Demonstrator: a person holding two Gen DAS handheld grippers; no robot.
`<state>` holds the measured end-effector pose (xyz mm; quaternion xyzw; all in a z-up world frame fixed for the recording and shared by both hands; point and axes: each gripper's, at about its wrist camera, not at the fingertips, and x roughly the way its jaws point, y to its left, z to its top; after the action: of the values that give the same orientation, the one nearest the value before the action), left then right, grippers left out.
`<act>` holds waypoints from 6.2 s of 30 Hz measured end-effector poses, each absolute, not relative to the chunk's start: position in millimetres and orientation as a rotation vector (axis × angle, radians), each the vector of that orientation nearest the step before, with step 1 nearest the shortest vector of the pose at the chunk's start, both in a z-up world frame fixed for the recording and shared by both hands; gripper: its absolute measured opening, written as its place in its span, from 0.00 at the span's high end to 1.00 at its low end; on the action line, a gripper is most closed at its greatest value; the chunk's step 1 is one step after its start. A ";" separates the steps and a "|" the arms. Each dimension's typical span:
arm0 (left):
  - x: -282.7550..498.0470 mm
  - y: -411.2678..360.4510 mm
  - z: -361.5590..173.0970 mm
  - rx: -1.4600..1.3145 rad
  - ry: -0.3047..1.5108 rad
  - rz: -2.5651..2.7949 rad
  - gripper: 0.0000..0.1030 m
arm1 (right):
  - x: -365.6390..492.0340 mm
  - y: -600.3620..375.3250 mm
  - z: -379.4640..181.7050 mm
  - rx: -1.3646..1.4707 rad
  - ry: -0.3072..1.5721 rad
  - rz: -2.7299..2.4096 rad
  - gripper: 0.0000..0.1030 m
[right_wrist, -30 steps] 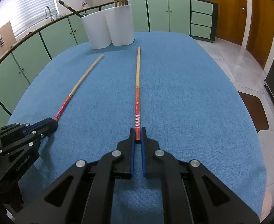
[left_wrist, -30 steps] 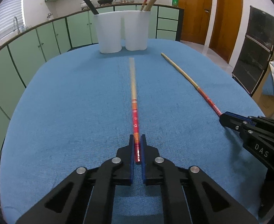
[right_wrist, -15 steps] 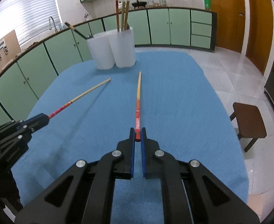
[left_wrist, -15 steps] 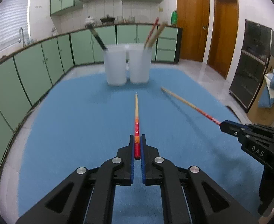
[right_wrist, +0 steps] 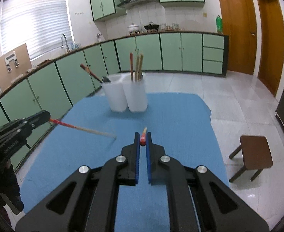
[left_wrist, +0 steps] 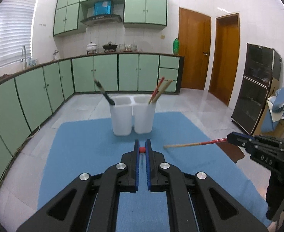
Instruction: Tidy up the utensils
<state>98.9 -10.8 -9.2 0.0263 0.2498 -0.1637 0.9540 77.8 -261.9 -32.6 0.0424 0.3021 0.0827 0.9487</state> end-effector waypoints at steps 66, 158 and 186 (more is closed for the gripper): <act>215.8 13.0 36.7 -0.014 0.388 -0.298 0.25 | 207.8 -275.5 49.9 0.043 0.434 0.168 0.12; 34.2 33.5 38.1 0.029 0.356 -0.243 0.06 | 19.8 -233.7 17.7 0.006 0.439 0.240 0.05; 35.2 34.5 35.8 0.030 0.360 -0.242 0.06 | 18.1 -237.1 15.0 0.011 0.444 0.244 0.05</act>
<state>35.2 34.5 35.8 0.0148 0.1788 -0.1201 0.9764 18.1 -237.1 15.0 0.0053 0.2194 0.1206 0.9681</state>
